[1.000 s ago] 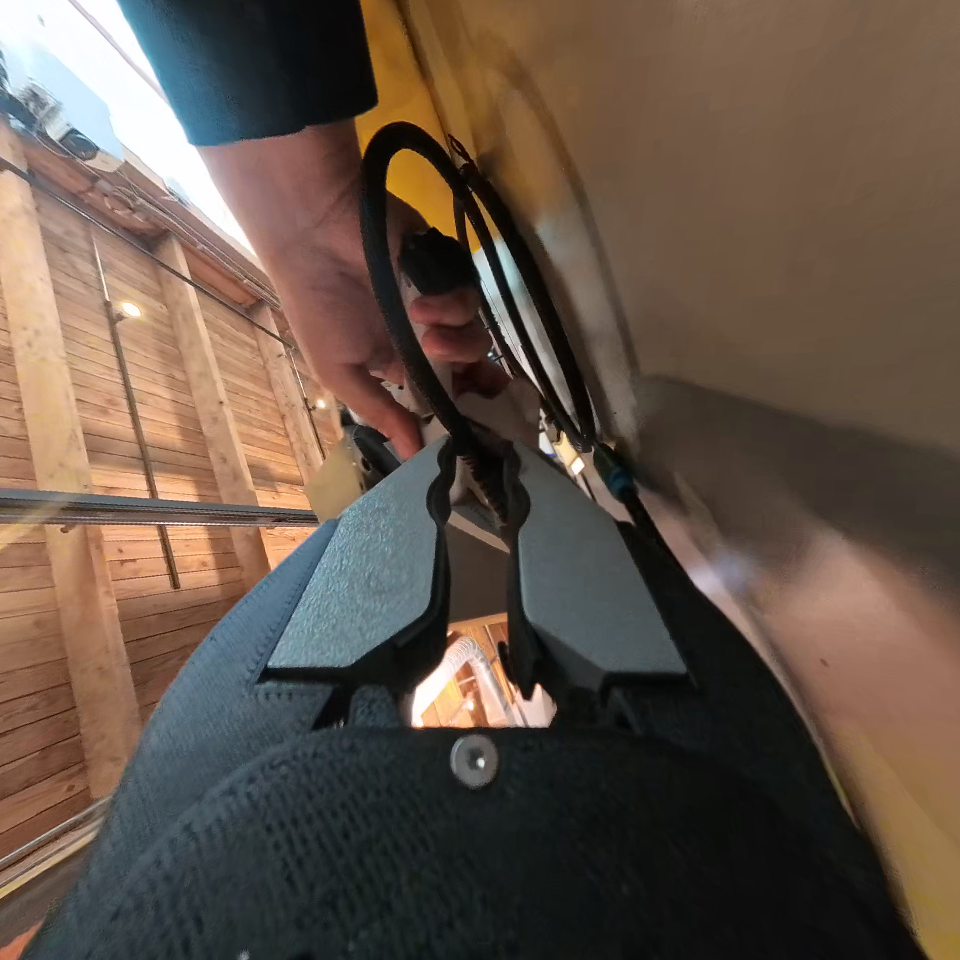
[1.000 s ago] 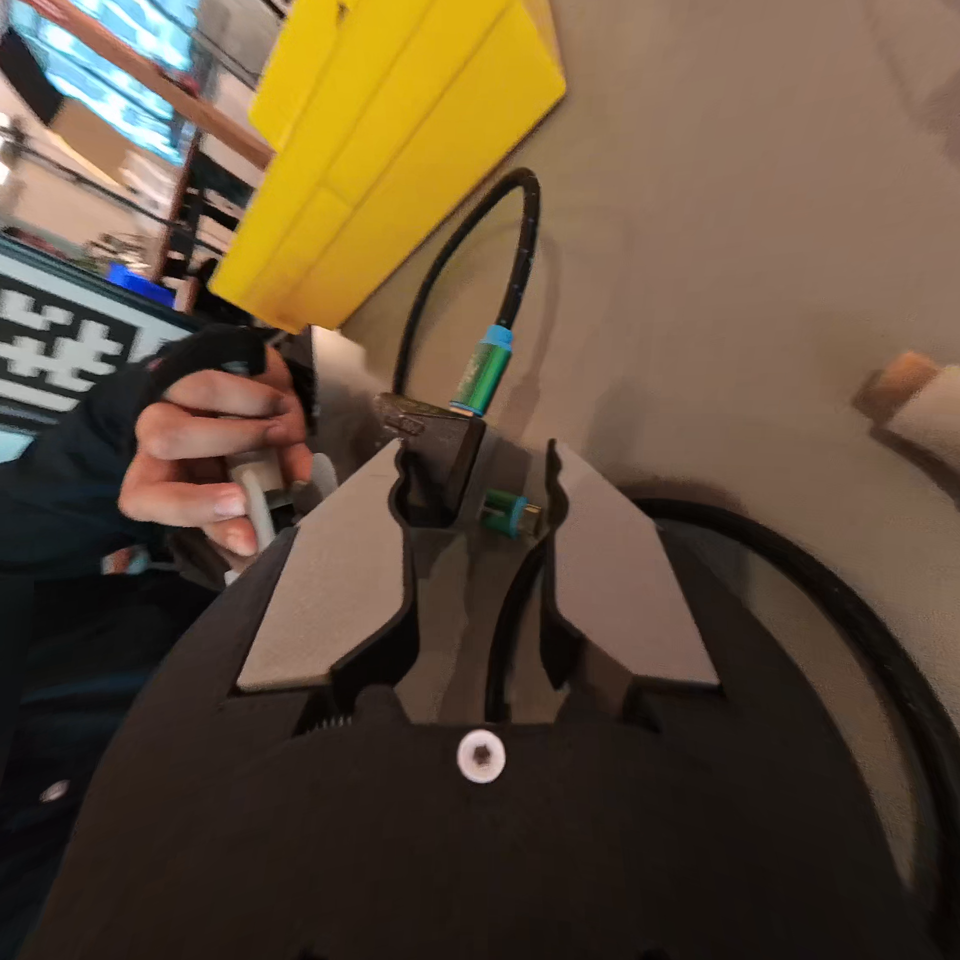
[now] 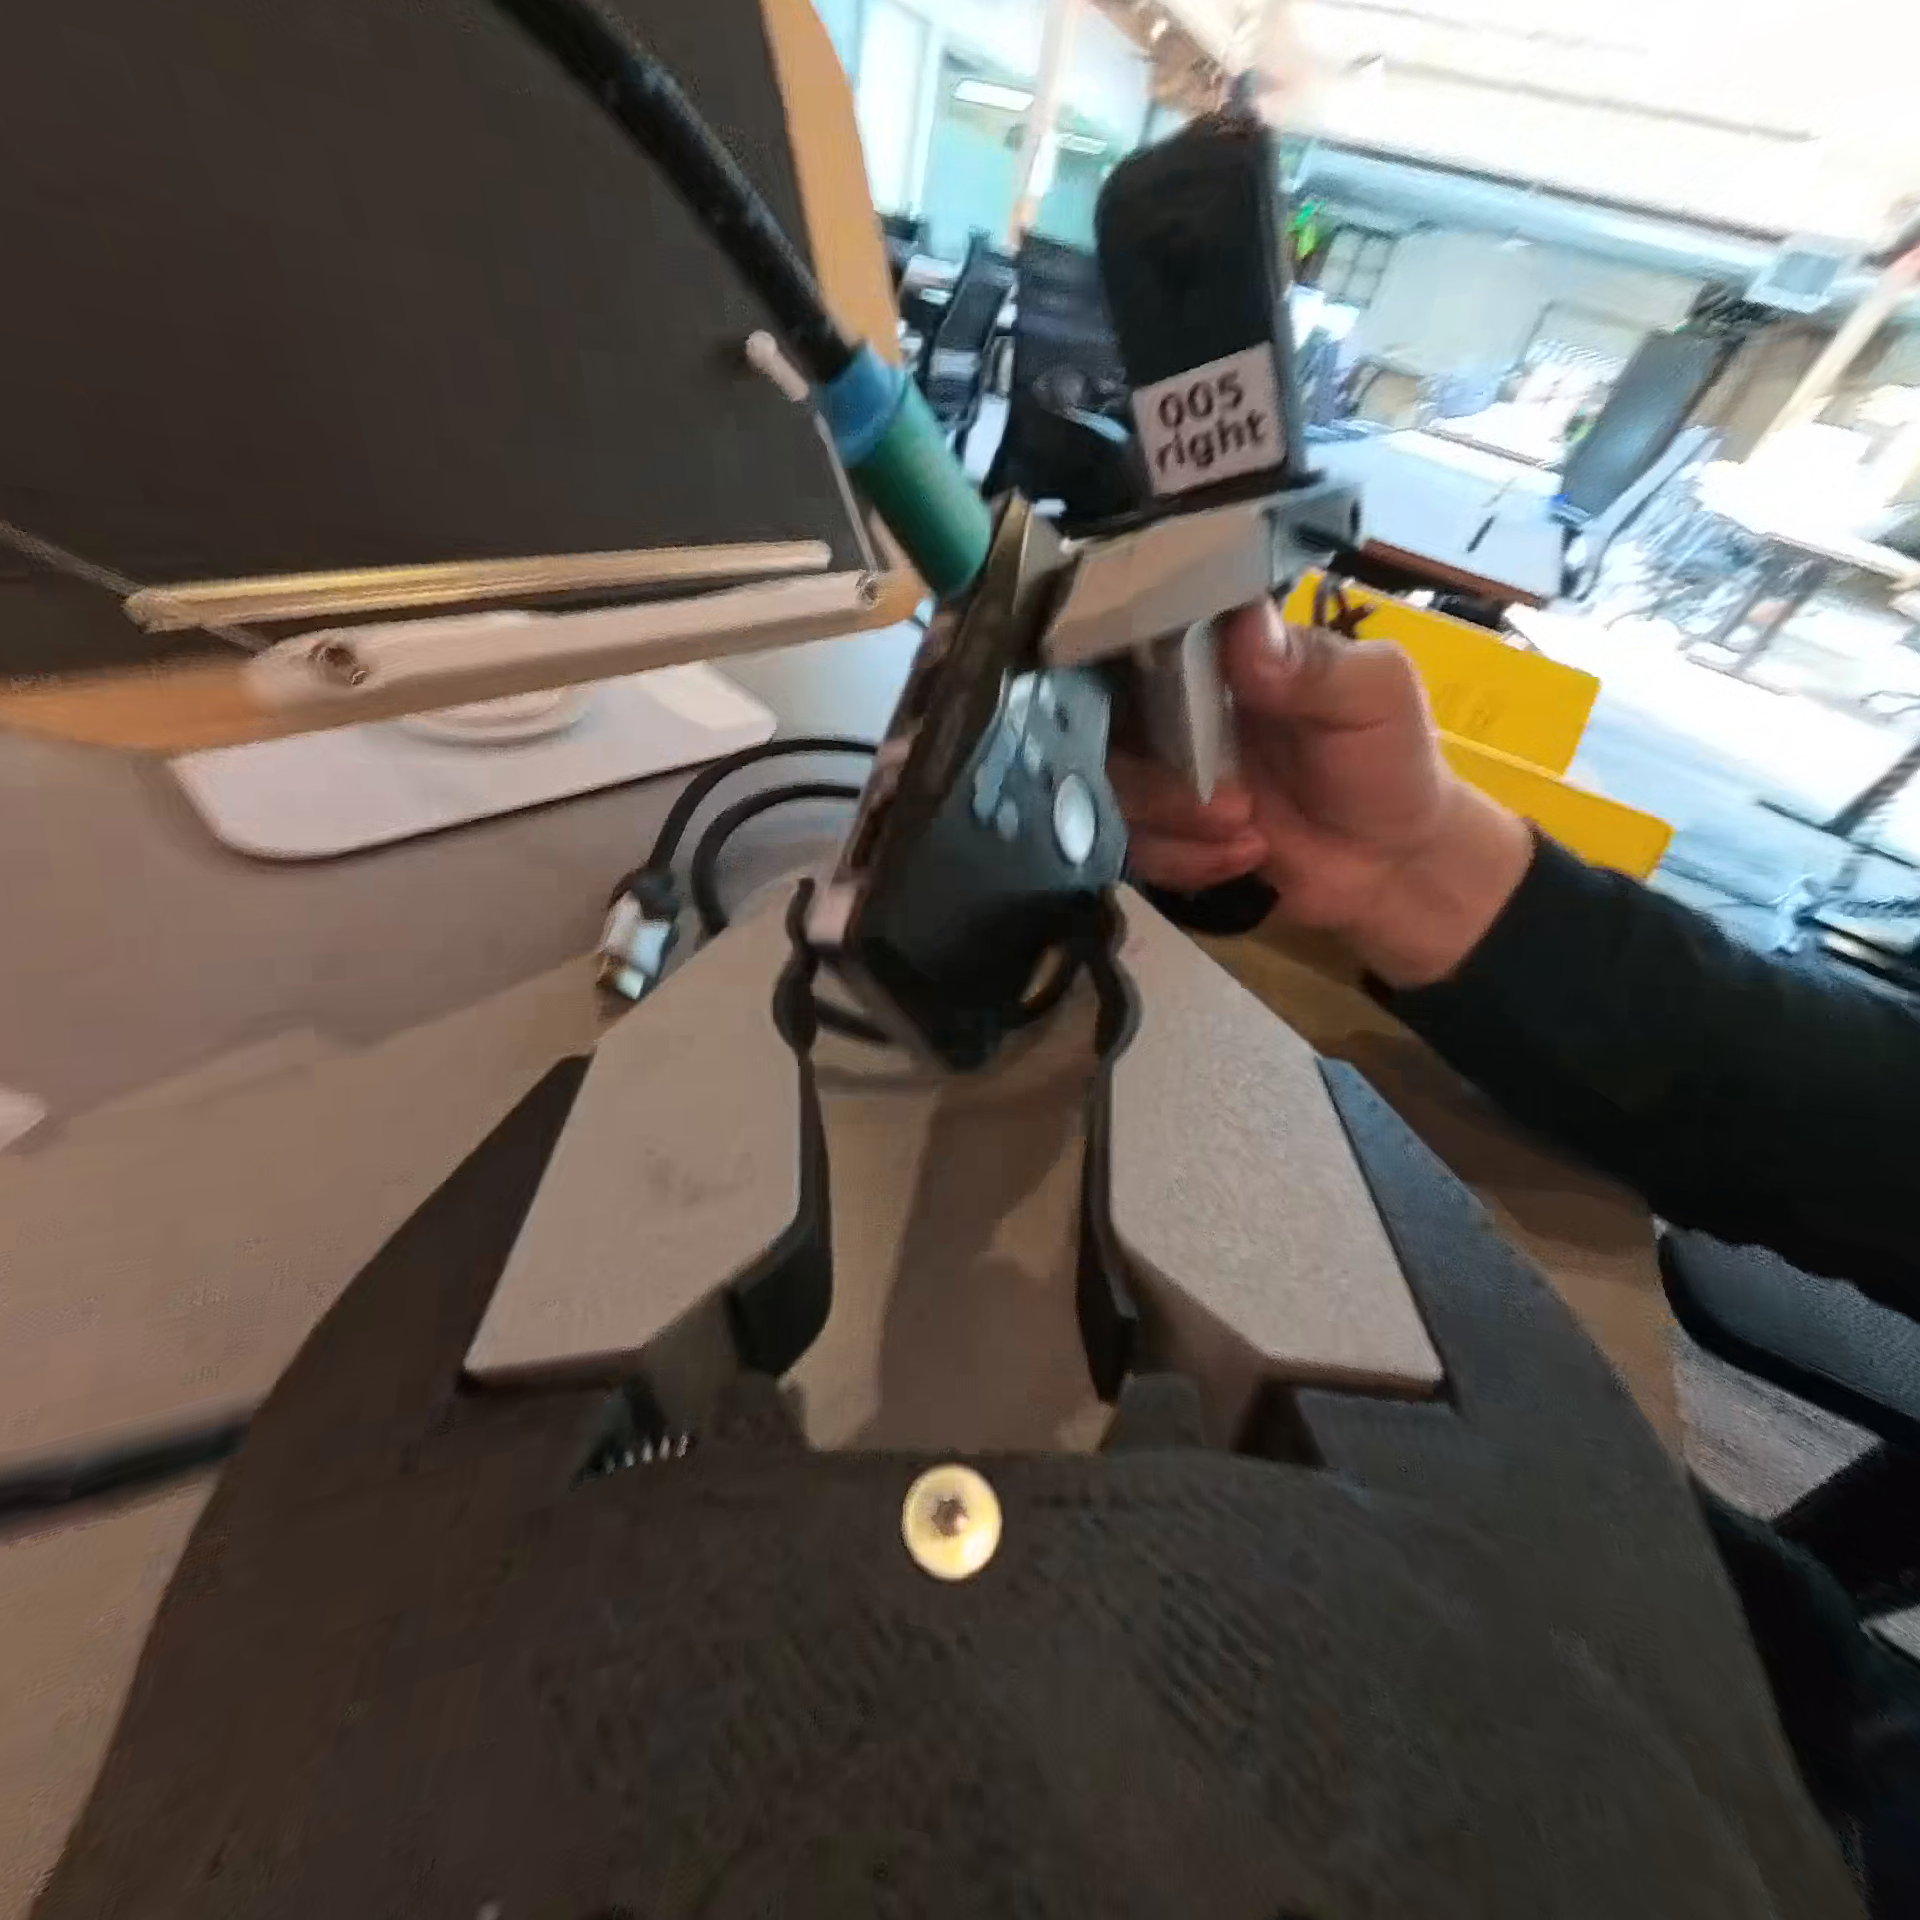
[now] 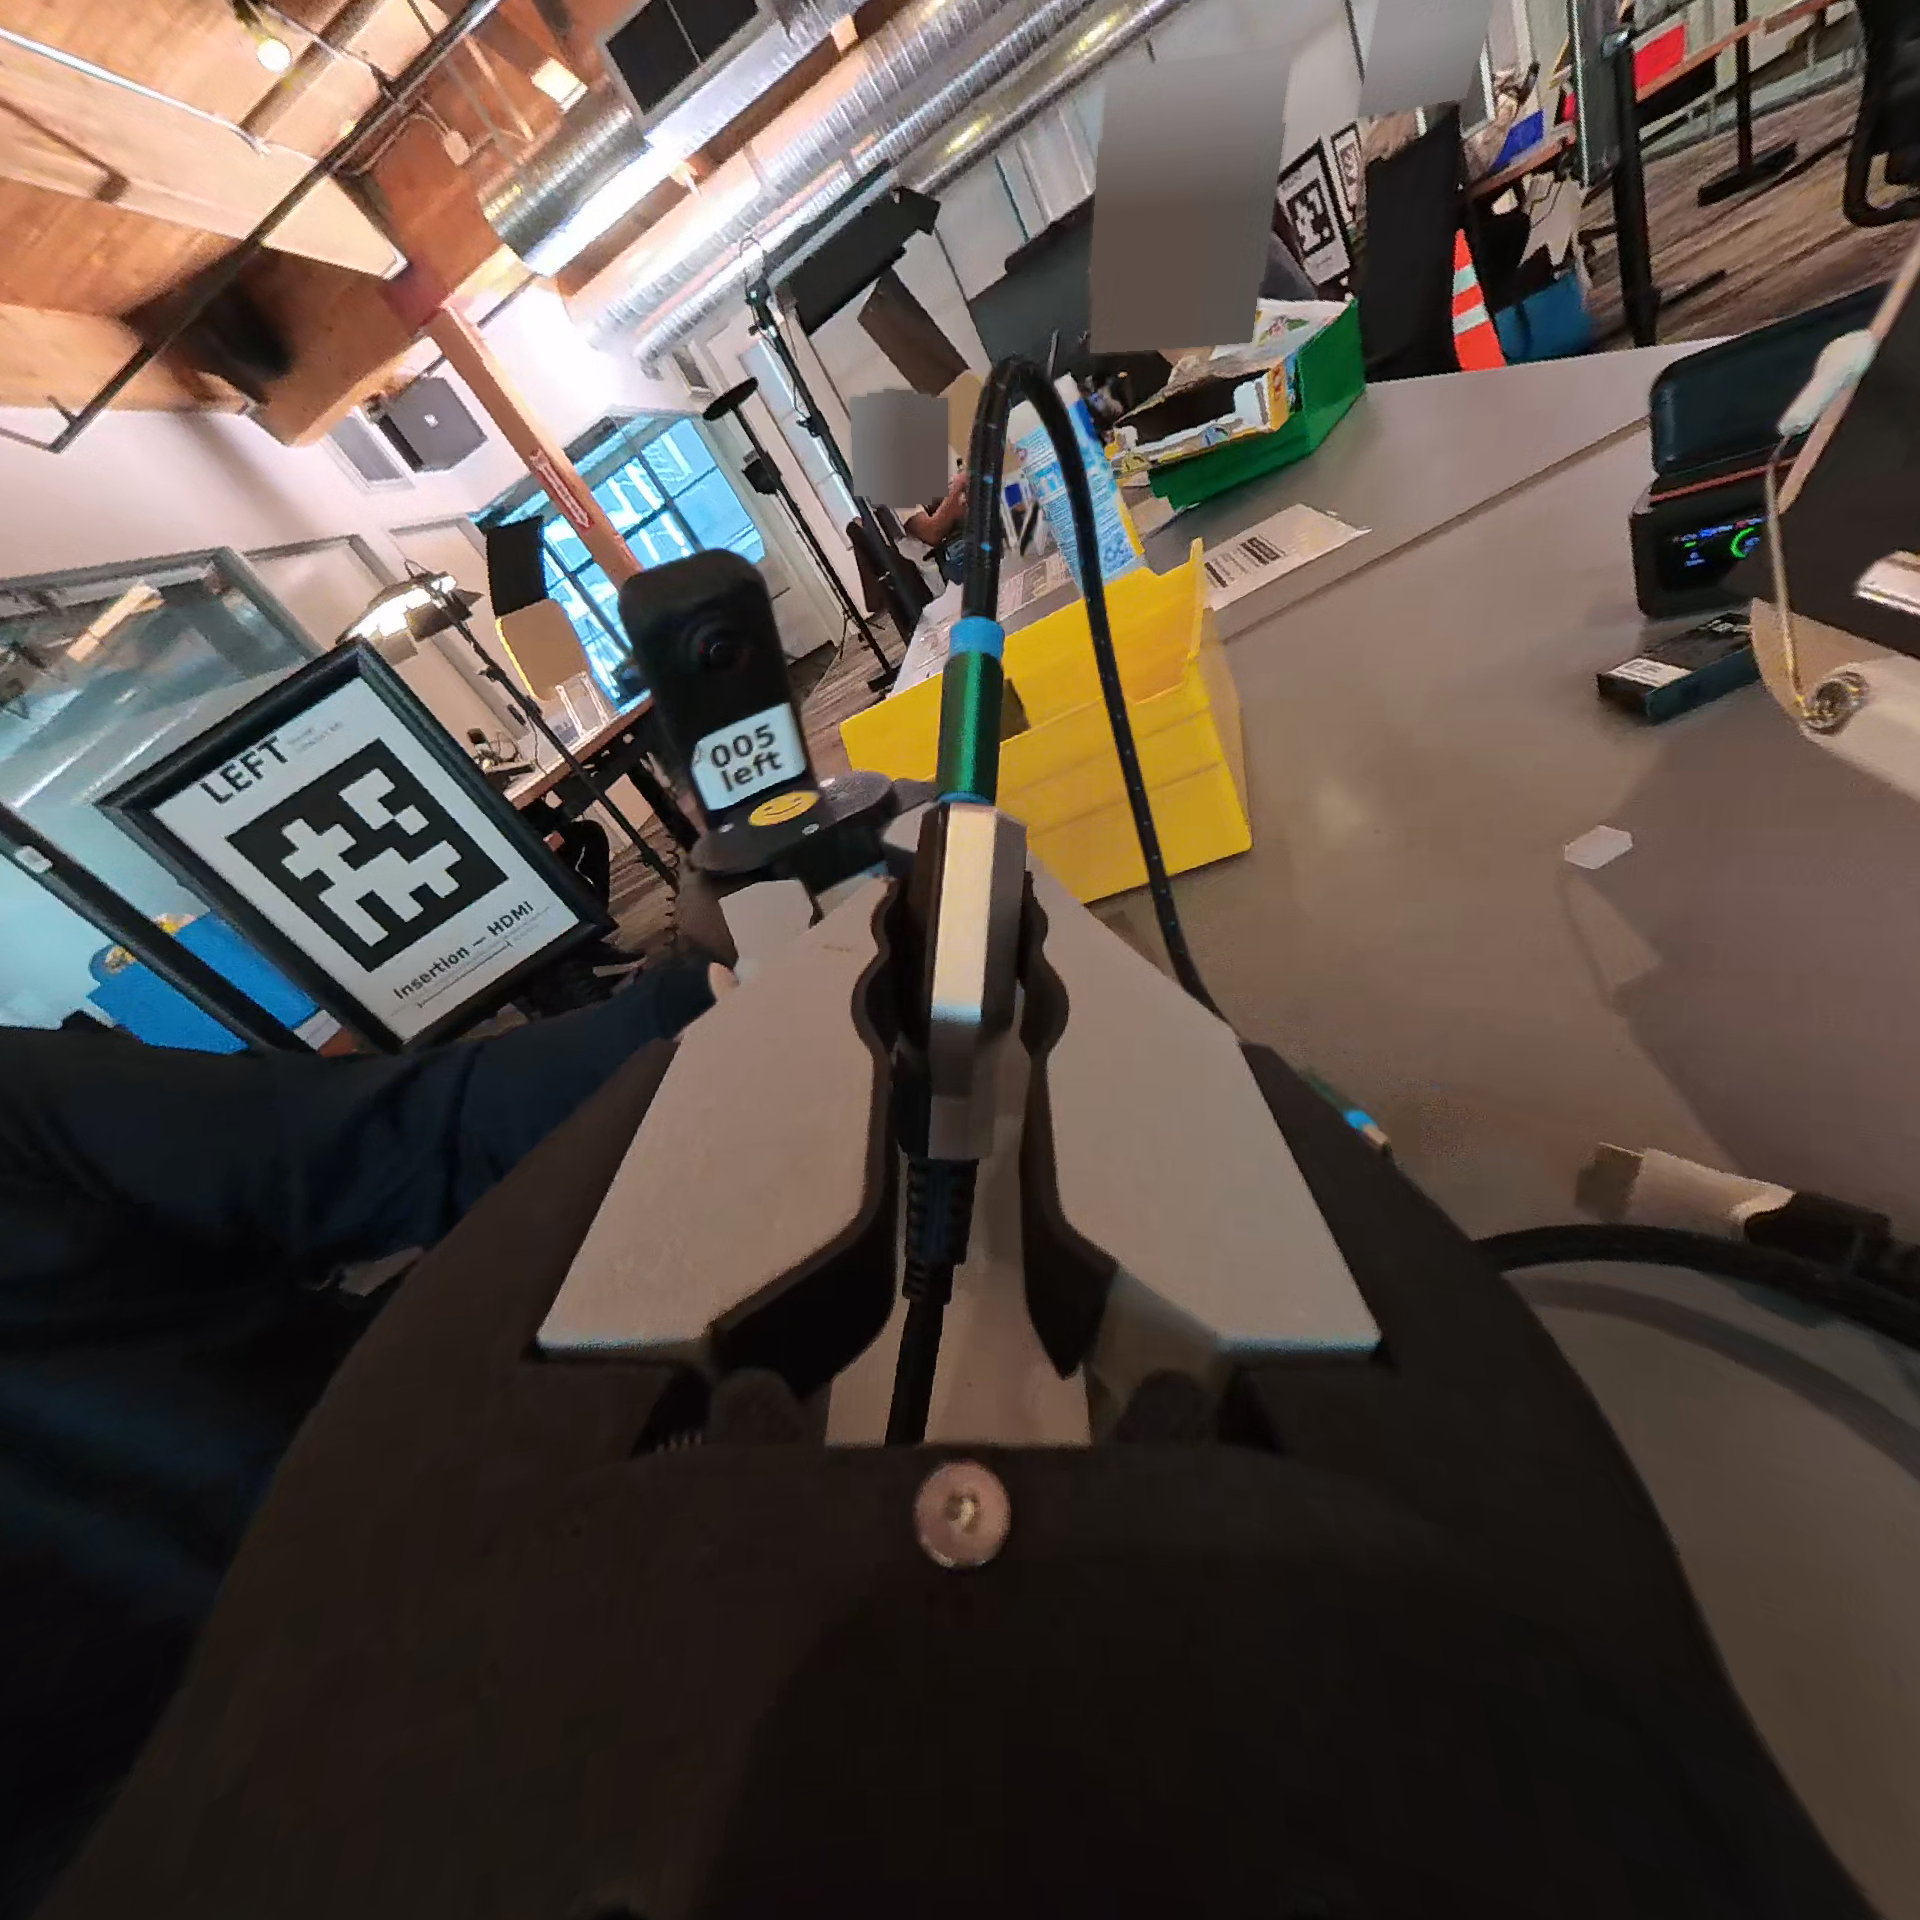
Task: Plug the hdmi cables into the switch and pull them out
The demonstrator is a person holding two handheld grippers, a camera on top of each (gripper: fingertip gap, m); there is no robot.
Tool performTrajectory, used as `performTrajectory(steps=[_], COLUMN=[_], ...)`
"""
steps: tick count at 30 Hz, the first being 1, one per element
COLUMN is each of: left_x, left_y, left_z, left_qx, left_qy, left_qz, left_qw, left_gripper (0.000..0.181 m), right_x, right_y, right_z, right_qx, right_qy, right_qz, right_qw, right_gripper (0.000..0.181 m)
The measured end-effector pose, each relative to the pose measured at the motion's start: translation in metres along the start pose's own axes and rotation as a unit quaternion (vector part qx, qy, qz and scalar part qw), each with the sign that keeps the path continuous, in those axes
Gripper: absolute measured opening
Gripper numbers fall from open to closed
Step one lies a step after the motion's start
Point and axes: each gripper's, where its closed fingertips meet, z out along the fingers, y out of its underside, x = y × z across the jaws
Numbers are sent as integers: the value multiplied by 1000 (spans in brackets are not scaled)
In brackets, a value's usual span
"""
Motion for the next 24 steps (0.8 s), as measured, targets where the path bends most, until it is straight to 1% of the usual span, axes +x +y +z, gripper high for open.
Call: performTrajectory(steps=[1,2,3,5,7,10,12,14,18,22,23,24], left_x=[-1,-2,-2,2,5,1,-2,0,4,11,13,15], left_y=[-3,-4,-4,-2,1,9,10,8,3,-9,-10,-8], left_z=[6,10,13,16,15,9,3,-2,-5,-5,-4,-1], left_qx=[6,9,9,5,-1,-29,-41,-42,-27,19,28,24], left_qy=[8,20,42,99,132,120,104,106,110,137,142,143], left_qz=[3,15,20,-12,-22,11,38,50,44,-12,-24,-21], left_qw=[1000,1000,999,995,991,992,993,992,993,990,989,989], left_gripper=[54,52,48,35,27,21,20,20,19,21,22,23], right_x=[1,3,6,10,11,16,15,9,3,-3,-3,-3], right_y=[-1,-5,-6,-10,-10,-3,0,1,-1,-6,-5,0], right_z=[-1,-4,-7,-12,-14,-12,-9,-6,-7,-6,-4,1], right_qx=[7,20,25,39,40,13,6,5,14,56,61,49], right_qy=[4,9,9,14,19,29,20,-1,-16,-52,-54,-53], right_qz=[-4,-5,2,9,-1,-9,-5,-1,-10,20,26,29], right_qw=[1000,1000,1000,999,999,999,1000,1000,1000,997,996,997], right_gripper=[17,16,16,17,19,25,27,25,23,18,17,16])
